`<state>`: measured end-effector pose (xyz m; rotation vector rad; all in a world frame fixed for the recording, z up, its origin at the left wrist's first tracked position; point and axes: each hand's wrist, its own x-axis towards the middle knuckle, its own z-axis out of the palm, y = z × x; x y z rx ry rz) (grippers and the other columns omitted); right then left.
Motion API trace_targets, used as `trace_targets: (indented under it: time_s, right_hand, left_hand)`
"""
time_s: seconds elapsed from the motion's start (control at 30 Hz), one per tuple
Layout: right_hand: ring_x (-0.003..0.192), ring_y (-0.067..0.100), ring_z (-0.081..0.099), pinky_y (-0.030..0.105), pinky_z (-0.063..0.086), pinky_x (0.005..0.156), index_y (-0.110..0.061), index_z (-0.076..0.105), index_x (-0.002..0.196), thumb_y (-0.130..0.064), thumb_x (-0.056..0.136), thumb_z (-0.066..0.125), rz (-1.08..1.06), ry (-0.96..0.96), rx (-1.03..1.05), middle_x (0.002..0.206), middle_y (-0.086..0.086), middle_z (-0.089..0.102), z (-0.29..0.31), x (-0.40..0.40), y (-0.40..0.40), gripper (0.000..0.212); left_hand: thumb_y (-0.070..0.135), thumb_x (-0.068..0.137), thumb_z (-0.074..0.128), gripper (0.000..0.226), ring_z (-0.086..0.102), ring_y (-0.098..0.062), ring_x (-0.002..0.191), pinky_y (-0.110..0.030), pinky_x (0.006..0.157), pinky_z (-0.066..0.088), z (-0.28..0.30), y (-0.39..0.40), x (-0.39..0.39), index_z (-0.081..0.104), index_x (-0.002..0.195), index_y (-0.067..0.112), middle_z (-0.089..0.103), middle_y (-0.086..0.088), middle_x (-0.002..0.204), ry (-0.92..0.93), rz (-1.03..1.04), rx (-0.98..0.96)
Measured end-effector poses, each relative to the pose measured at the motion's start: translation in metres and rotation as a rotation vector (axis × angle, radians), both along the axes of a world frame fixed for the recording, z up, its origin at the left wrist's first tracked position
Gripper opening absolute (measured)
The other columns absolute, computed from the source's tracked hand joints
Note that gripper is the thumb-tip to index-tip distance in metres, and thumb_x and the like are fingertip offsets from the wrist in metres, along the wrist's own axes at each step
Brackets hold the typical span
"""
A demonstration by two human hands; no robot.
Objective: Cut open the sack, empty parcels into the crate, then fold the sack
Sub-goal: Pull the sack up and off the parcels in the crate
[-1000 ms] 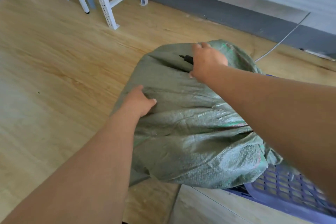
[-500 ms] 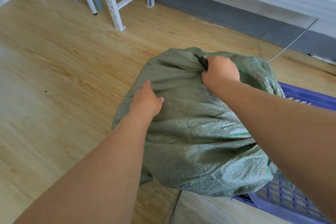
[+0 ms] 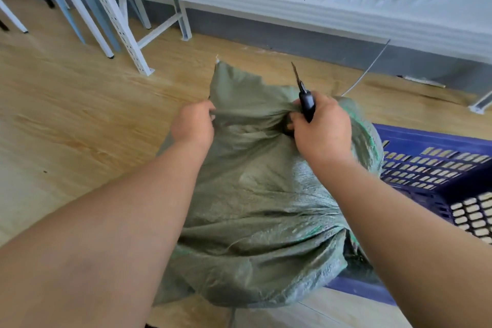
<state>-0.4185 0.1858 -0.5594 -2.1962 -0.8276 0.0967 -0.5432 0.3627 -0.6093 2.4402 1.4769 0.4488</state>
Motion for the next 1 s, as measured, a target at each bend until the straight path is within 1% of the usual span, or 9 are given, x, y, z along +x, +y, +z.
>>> trace_targets:
  time_s: [0.17, 0.3, 0.4, 0.47, 0.6, 0.73, 0.8, 0.87, 1.0]
  right_hand:
    - [0.087, 0.032, 0.067, 0.038, 0.054, 0.073, -0.014, 0.061, 0.094, -0.013, 0.082, 0.061, 0.024, 0.144, -0.009, 0.090, 0.010, 0.070, 0.003, 0.008, 0.003, 0.012]
    - [0.086, 0.032, 0.059, 0.028, 0.038, 0.064, -0.019, 0.055, 0.087, -0.011, 0.079, 0.061, 0.003, 0.178, 0.004, 0.090, 0.011, 0.064, 0.021, 0.019, 0.009, 0.012]
    - [0.086, 0.029, 0.066, 0.034, 0.052, 0.076, -0.025, 0.064, 0.102, -0.017, 0.073, 0.060, -0.017, 0.298, 0.137, 0.095, 0.005, 0.069, 0.039, 0.023, 0.010, 0.030]
    - [0.079, 0.024, 0.070, 0.038, 0.056, 0.078, -0.033, 0.064, 0.112, -0.017, 0.075, 0.061, -0.030, 0.376, 0.217, 0.093, -0.007, 0.071, 0.060, 0.025, 0.007, 0.041]
    - [0.046, 0.008, 0.064, 0.016, 0.052, 0.053, -0.035, 0.060, 0.118, -0.015, 0.080, 0.072, 0.022, 0.545, 0.309, 0.079, -0.023, 0.060, 0.115, 0.030, 0.006, 0.044]
    - [0.076, 0.012, 0.070, 0.030, 0.058, 0.073, -0.031, 0.057, 0.126, -0.016, 0.075, 0.075, 0.060, 0.534, 0.170, 0.102, -0.013, 0.068, 0.164, 0.027, 0.007, 0.057]
    - [0.092, 0.015, 0.066, 0.021, 0.048, 0.079, -0.029, 0.060, 0.122, -0.016, 0.075, 0.071, 0.041, 0.500, 0.106, 0.101, -0.010, 0.069, 0.186, 0.026, 0.001, 0.050]
    - [0.091, 0.019, 0.064, 0.020, 0.041, 0.070, -0.026, 0.065, 0.109, -0.014, 0.076, 0.068, -0.015, 0.475, -0.005, 0.090, -0.005, 0.068, 0.204, 0.025, -0.012, 0.036]
    - [0.081, 0.026, 0.070, 0.041, 0.056, 0.079, -0.022, 0.065, 0.083, -0.018, 0.074, 0.075, -0.148, 0.639, -0.100, 0.081, 0.002, 0.071, 0.227, 0.027, -0.047, 0.014]
  left_hand:
    - [0.004, 0.093, 0.042, 0.034, 0.060, -0.017, 0.091, -0.028, 0.077, 0.049, 0.047, 0.005, 0.015, 0.066, 0.108, 0.023, 0.065, 0.005, 0.105, -0.379, 0.146, 0.092]
    - [0.002, 0.090, 0.043, 0.037, 0.063, -0.013, 0.096, -0.023, 0.079, 0.047, 0.091, 0.005, 0.047, 0.067, 0.103, 0.027, 0.069, 0.008, 0.107, -0.517, 0.022, 0.165]
    - [0.000, 0.086, 0.046, 0.038, 0.065, -0.012, 0.093, -0.021, 0.081, 0.049, 0.112, -0.001, 0.069, 0.069, 0.099, 0.026, 0.069, 0.010, 0.099, -0.569, -0.075, 0.123]
    - [-0.001, 0.085, 0.047, 0.038, 0.065, -0.011, 0.092, -0.021, 0.083, 0.050, 0.126, -0.012, 0.077, 0.071, 0.100, 0.025, 0.069, 0.011, 0.098, -0.553, -0.108, 0.063]
    - [-0.003, 0.085, 0.055, 0.035, 0.066, -0.007, 0.092, -0.029, 0.088, 0.054, 0.159, -0.038, 0.080, 0.071, 0.098, 0.025, 0.070, 0.012, 0.095, -0.536, -0.147, -0.096]
    - [0.000, 0.081, 0.063, 0.030, 0.066, -0.002, 0.085, -0.022, 0.083, 0.053, 0.209, -0.069, 0.079, 0.068, 0.095, 0.026, 0.070, 0.011, 0.089, -0.535, -0.180, -0.278]
    - [0.002, 0.080, 0.064, 0.028, 0.064, 0.000, 0.078, -0.014, 0.076, 0.049, 0.237, -0.088, 0.079, 0.068, 0.095, 0.026, 0.069, 0.012, 0.083, -0.484, -0.207, -0.326]
    - [0.004, 0.081, 0.066, 0.028, 0.063, -0.001, 0.078, -0.014, 0.076, 0.049, 0.259, -0.107, 0.076, 0.069, 0.096, 0.026, 0.069, 0.012, 0.085, -0.383, -0.250, -0.361]
    - [0.006, 0.081, 0.071, 0.038, 0.057, -0.006, 0.104, -0.024, 0.094, 0.048, 0.287, -0.132, 0.056, 0.063, 0.115, 0.023, 0.059, 0.008, 0.112, -0.223, -0.386, -0.372]
